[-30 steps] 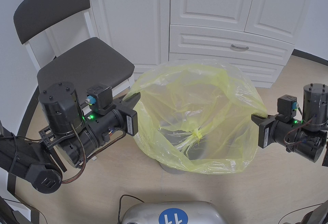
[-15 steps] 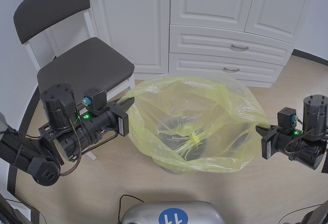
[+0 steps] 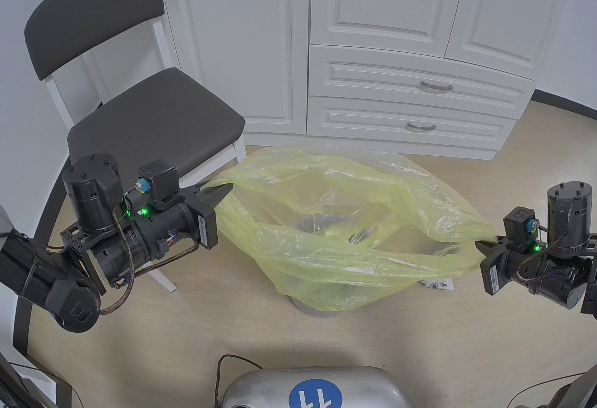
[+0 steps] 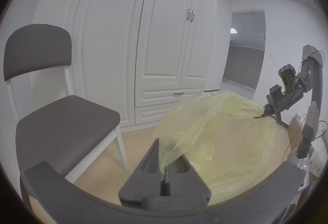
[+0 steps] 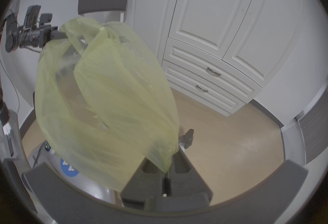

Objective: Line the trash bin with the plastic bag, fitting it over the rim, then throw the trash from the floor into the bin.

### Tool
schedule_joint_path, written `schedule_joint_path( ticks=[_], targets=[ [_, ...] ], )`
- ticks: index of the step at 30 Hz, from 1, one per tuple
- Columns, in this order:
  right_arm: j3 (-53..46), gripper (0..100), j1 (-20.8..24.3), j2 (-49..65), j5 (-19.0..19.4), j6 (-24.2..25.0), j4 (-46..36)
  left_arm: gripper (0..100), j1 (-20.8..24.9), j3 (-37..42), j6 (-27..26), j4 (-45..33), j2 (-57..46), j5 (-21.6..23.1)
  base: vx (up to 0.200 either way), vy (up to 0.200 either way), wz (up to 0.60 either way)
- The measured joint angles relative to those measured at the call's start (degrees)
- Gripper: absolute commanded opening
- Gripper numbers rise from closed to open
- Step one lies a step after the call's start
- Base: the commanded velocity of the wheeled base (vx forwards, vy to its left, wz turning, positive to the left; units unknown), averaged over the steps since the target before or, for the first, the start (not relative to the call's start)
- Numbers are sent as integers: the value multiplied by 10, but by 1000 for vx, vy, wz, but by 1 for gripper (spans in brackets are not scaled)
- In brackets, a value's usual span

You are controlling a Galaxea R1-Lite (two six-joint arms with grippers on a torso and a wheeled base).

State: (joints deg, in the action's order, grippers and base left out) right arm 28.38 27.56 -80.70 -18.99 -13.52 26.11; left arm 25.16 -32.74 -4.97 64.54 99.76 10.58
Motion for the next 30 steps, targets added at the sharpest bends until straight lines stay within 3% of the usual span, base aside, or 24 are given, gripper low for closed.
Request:
schedule_joint_path(
  ticks=[19,25,30],
  targets=[
    [-19,0,-47,-17,5,-60,-2,0,-30,7,-13,1,0,25,0,0,0],
    [-31,0,-68,-17,8,-99,-2,0,-33,11,-34,1,3,27,0,0,0],
    [-34,0,-76,-18,8,-101,-2,0,-39,15,-48,-3,6,30,0,0,0]
  ],
)
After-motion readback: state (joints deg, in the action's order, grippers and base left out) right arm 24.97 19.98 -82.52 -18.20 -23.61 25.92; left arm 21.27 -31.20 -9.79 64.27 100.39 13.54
